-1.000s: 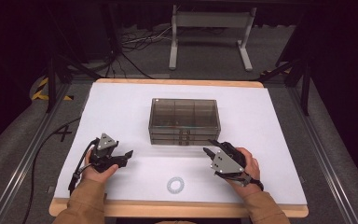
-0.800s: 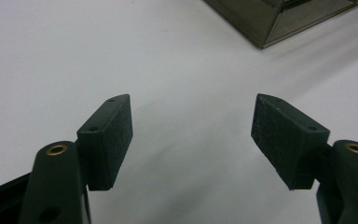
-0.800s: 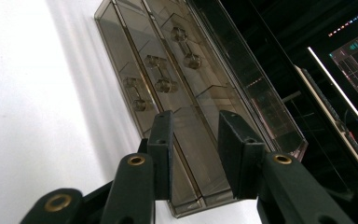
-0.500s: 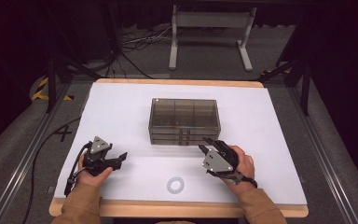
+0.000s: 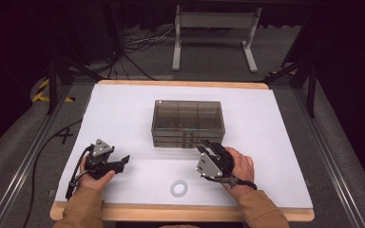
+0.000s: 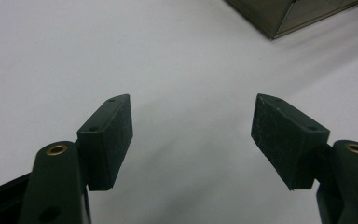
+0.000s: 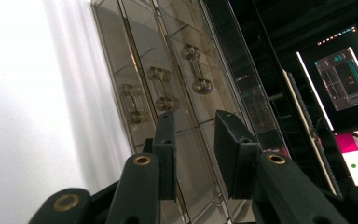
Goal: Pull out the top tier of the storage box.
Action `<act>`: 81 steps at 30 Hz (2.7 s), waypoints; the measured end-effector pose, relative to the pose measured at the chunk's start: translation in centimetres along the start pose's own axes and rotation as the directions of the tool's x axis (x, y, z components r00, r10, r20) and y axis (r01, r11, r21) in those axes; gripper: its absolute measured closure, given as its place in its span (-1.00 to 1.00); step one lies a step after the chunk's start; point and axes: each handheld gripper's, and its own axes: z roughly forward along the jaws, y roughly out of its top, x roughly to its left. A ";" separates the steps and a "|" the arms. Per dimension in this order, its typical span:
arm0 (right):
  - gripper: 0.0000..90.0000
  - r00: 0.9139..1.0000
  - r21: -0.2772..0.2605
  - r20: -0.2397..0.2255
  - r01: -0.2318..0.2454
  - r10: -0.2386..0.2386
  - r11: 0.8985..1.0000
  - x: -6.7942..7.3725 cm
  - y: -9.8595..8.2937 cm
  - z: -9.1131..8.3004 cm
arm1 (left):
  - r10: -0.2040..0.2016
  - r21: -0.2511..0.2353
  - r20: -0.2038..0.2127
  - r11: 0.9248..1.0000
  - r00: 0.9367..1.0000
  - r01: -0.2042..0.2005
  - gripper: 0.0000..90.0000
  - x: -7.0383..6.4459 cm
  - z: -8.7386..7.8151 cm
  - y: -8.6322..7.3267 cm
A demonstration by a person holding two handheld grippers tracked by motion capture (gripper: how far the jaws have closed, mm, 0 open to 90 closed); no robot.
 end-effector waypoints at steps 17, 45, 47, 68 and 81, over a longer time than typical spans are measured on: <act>0.59 0.998 0.092 0.056 0.038 -0.043 0.995 0.2 1.5 0.6 | 0.004 -0.001 0.022 1.000 1.000 -0.004 -0.33 -0.4 0.8 0.6; 0.60 0.987 0.152 0.083 0.126 -0.139 0.980 1.2 4.2 2.3 | 0.018 -0.004 0.033 1.000 0.999 -0.018 -0.33 -0.7 0.9 0.8; 0.61 0.985 0.158 0.087 0.136 -0.151 0.978 1.3 4.3 2.5 | 0.019 -0.002 0.034 1.000 0.999 -0.019 -0.33 -0.7 0.9 0.8; 0.56 0.965 0.217 0.114 0.206 -0.235 0.954 2.1 5.4 4.2 | 0.021 -0.003 0.037 1.000 0.999 -0.021 -0.33 -0.7 0.9 0.8; 0.58 0.954 0.249 0.124 0.237 -0.274 0.939 2.6 5.8 4.9 | 0.021 -0.003 0.040 1.000 0.999 -0.021 -0.33 -0.8 0.9 0.8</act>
